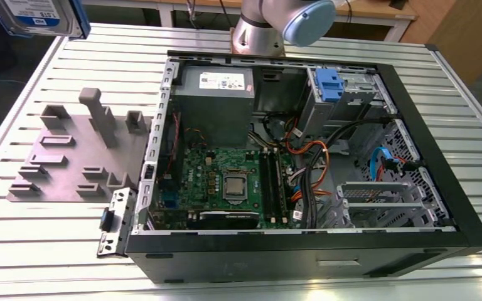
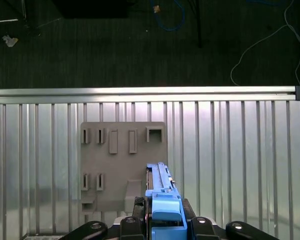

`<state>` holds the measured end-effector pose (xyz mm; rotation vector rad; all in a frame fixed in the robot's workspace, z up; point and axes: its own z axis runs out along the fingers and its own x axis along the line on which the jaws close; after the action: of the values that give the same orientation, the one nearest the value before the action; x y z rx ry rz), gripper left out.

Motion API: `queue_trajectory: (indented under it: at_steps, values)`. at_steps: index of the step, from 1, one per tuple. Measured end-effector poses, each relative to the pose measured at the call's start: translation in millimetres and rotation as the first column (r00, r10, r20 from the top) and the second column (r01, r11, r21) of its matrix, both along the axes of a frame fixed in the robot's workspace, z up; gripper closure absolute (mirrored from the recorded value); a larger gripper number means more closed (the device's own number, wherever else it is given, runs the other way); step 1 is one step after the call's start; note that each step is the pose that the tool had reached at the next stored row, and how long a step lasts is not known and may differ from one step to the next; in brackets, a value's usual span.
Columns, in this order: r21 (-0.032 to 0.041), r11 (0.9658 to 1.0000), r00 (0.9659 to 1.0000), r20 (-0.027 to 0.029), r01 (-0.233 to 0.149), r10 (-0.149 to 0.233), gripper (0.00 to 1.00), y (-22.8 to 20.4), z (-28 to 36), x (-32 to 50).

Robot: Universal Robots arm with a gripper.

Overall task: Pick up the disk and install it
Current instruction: 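Pick up the disk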

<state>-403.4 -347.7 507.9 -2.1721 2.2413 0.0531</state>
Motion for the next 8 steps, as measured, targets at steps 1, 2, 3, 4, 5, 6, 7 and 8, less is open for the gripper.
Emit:
queue_trajectory:
  at_steps: [1,2,3,4,5,6,7,8]
  values:
    - [0.0000,1.0000,1.0000,0.0001,0.000,0.000,0.63,-0.4,-0.1,0.7]
    - [0.0001,1.0000,1.0000,0.0001,0.000,0.000,0.63,-1.1,-0.2,0.9]
    - [0.0000,1.0000,1.0000,0.0000,0.000,0.000,0.63,-2.2,-0.3,1.1]
    - [0.0000,1.0000,1.0000,-0.0001,0.000,0.000,0.63,-3.8,-0.3,1.2]
    - [0.0000,1.0000,1.0000,0.0000,0.000,0.000,0.63,-5.8,-0.5,1.2]
    - [0.0000,1.0000,1.0000,0.0000,0.000,0.000,0.63,-9.9,-0.8,1.6]
    - [0.0000,1.0000,1.0000,0.0001,0.000,0.000,0.63,-13.0,-1.4,4.2]
    - [-0.0001,1.0000,1.0000,0.0000,0.000,0.000,0.63,-14.0,-1.6,6.3]
